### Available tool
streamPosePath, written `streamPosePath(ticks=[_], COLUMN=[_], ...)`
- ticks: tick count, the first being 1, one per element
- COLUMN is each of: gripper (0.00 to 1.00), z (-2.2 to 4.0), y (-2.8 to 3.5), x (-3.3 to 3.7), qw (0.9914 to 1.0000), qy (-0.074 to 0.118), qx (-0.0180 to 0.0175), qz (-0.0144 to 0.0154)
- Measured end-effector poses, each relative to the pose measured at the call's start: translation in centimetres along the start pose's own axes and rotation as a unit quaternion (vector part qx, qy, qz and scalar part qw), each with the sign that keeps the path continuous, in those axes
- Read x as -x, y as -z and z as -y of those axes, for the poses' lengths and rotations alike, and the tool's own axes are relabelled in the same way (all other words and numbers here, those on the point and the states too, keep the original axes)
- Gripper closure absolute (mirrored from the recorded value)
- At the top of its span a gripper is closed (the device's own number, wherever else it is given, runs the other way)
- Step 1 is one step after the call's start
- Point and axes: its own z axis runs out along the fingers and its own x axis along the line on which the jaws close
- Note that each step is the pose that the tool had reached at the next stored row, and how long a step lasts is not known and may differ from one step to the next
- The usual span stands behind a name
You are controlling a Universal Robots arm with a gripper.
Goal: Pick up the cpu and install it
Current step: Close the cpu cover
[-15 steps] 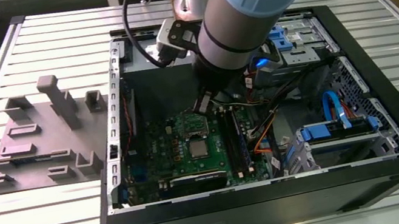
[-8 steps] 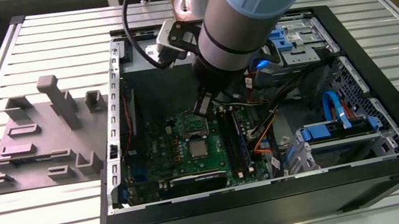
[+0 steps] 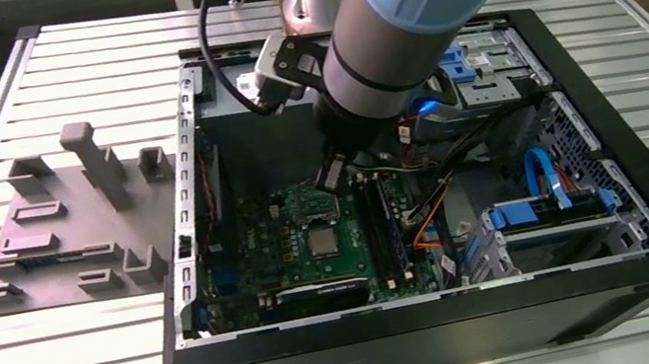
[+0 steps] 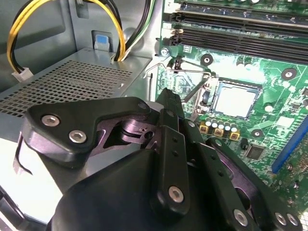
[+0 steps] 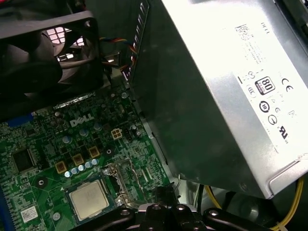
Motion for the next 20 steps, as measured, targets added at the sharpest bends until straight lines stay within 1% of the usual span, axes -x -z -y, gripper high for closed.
streamPosePath(ticks=[4,8,11,20], gripper=[0.89,0.89,0.89,0.89], z=[0.13,0.18,0.24,0.53], y=[0.10,0.13,0.16,0.38], x=[-0.31,-0.41,-0.53,-1.20], qw=[1.00000,1.00000,1.00000,1.00000], qy=[0.000,0.000,0.000,0.000], qx=[-0.0002,-0.0010,-0.0012,-0.0013], qz=[-0.0003,-0.0021,-0.0025,-0.0027])
